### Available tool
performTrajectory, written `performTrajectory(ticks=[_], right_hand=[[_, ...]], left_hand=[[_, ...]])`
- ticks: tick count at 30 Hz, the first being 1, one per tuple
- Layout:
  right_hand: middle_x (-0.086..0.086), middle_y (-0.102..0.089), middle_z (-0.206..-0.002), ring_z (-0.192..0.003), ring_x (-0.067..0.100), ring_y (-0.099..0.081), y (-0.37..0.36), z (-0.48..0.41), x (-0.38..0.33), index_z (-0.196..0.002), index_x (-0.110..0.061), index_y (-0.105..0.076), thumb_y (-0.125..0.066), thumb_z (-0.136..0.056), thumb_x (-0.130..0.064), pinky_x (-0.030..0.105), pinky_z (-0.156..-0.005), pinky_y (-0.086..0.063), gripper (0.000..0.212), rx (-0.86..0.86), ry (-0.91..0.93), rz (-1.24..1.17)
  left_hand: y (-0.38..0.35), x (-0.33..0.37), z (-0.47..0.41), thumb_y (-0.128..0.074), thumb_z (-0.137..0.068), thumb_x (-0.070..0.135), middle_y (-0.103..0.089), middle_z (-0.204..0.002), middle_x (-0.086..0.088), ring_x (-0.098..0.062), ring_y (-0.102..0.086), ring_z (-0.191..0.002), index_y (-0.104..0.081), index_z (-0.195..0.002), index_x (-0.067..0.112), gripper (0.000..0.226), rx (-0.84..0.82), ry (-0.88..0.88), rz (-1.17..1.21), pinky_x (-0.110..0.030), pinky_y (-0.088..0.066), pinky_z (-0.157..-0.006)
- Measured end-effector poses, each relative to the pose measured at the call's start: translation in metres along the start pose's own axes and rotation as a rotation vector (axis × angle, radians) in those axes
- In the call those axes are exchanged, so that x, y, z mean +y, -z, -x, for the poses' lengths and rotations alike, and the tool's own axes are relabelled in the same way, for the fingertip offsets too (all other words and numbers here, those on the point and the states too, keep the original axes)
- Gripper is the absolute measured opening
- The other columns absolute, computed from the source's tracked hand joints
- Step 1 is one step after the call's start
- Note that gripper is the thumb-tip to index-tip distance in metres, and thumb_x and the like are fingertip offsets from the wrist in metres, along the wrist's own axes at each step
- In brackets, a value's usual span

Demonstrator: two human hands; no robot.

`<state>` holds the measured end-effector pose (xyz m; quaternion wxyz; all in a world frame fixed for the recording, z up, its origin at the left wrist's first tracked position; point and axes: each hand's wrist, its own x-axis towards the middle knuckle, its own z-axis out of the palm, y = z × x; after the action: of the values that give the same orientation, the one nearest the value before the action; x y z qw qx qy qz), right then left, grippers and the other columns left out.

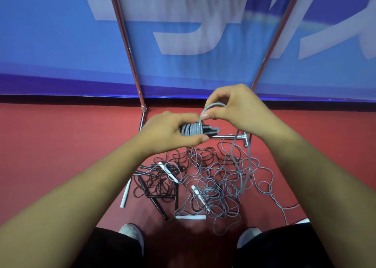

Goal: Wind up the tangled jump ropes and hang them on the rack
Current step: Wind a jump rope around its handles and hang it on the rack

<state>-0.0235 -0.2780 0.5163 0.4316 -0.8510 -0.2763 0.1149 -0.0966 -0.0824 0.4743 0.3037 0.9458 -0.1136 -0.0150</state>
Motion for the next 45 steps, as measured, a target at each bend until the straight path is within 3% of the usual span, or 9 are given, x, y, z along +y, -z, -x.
performTrajectory(ticks=[5,12,18,23,26,29,33,39,45], right_hand=[[-0.007,-0.060,-0.056,-0.045,0.006,-0.044,0.004,-0.002,0.008,-0.080,-0.018,-0.075,-0.076,-0.086,-0.019,0.022,-0.051,-0.038,0.006,0.009,-0.047,-0.105],[0.003,-0.054,-0.063,-0.049,0.008,-0.045,0.001,0.000,0.008,-0.098,-0.023,-0.074,-0.059,-0.099,-0.018,0.014,-0.048,-0.038,0.016,-0.106,-0.100,-0.129],[0.003,-0.045,-0.061,-0.051,0.012,-0.037,-0.001,0.000,0.009,-0.098,-0.027,-0.075,-0.058,-0.100,-0.024,0.022,-0.049,-0.035,0.017,-0.194,-0.126,-0.112],[-0.002,-0.051,-0.058,-0.043,0.001,-0.043,0.005,0.000,0.006,-0.098,-0.016,-0.074,-0.059,-0.099,-0.023,0.011,-0.047,-0.035,0.016,-0.118,-0.071,0.016],[0.001,-0.061,-0.063,-0.054,0.005,-0.053,0.004,0.002,0.008,-0.091,-0.021,-0.071,-0.064,-0.096,-0.028,0.026,-0.056,-0.044,0.011,-0.124,-0.059,0.145],[0.004,-0.070,-0.079,-0.075,0.020,-0.062,0.005,0.003,0.009,-0.089,-0.025,-0.072,-0.063,-0.096,-0.032,0.032,-0.073,-0.048,0.013,-0.088,-0.043,0.239],[-0.007,-0.063,-0.069,-0.061,0.009,-0.049,0.002,0.004,-0.002,-0.091,-0.020,-0.076,-0.062,-0.096,-0.032,0.024,-0.064,-0.041,0.018,-0.129,0.040,0.300],[-0.001,-0.045,-0.055,-0.055,0.013,-0.041,-0.004,0.004,-0.008,-0.062,-0.021,-0.053,-0.061,-0.094,-0.024,0.035,-0.056,-0.032,0.034,-0.198,0.113,0.414],[0.004,-0.060,-0.065,-0.064,0.021,-0.052,-0.013,0.006,-0.003,-0.075,-0.011,-0.070,-0.063,-0.093,-0.024,0.038,-0.061,-0.042,0.023,-0.186,0.169,0.391]], left_hand=[[0.001,0.005,0.000,-0.069,-0.083,0.042,-0.057,-0.070,-0.004,-0.016,-0.051,-0.051,-0.067,-0.091,0.034,0.011,0.012,-0.041,0.654,-0.029,-0.046,-0.045],[-0.001,0.006,-0.007,-0.060,-0.086,0.043,-0.058,-0.063,-0.011,-0.024,-0.046,-0.039,-0.065,-0.088,0.029,0.014,0.148,0.065,0.946,-0.026,-0.040,-0.045],[-0.003,0.002,-0.011,-0.053,-0.096,0.037,-0.053,-0.076,-0.012,-0.024,-0.048,-0.058,-0.051,-0.139,0.019,0.047,0.138,0.107,1.204,-0.027,-0.042,-0.044],[0.000,0.004,-0.010,-0.051,-0.095,0.036,-0.055,-0.072,-0.012,-0.020,-0.050,-0.049,-0.058,-0.119,0.015,0.033,0.150,0.154,1.202,-0.027,-0.042,-0.042],[0.003,0.000,-0.012,-0.054,-0.093,0.039,-0.056,-0.069,-0.014,-0.025,-0.046,-0.048,-0.060,-0.113,0.018,0.029,0.186,0.225,1.191,-0.028,-0.043,-0.044],[0.008,-0.005,-0.012,-0.057,-0.098,0.034,-0.059,-0.070,-0.014,-0.025,-0.049,-0.049,-0.062,-0.112,0.019,0.022,0.234,0.303,1.123,-0.029,-0.045,-0.046],[0.008,-0.006,-0.012,-0.064,-0.096,0.026,-0.063,-0.077,-0.004,-0.015,-0.062,-0.058,-0.065,-0.115,0.015,0.021,0.281,0.357,0.948,-0.026,-0.050,-0.049],[0.001,-0.019,-0.010,-0.073,-0.081,0.057,-0.065,-0.076,0.021,-0.015,-0.061,-0.071,-0.060,-0.107,0.043,0.032,0.271,0.320,0.194,-0.040,-0.056,-0.071],[0.004,-0.003,-0.007,-0.062,-0.083,0.069,-0.070,-0.103,0.010,-0.023,-0.064,-0.097,-0.055,-0.122,0.045,0.047,0.061,0.158,-0.292,-0.033,-0.048,-0.073]])
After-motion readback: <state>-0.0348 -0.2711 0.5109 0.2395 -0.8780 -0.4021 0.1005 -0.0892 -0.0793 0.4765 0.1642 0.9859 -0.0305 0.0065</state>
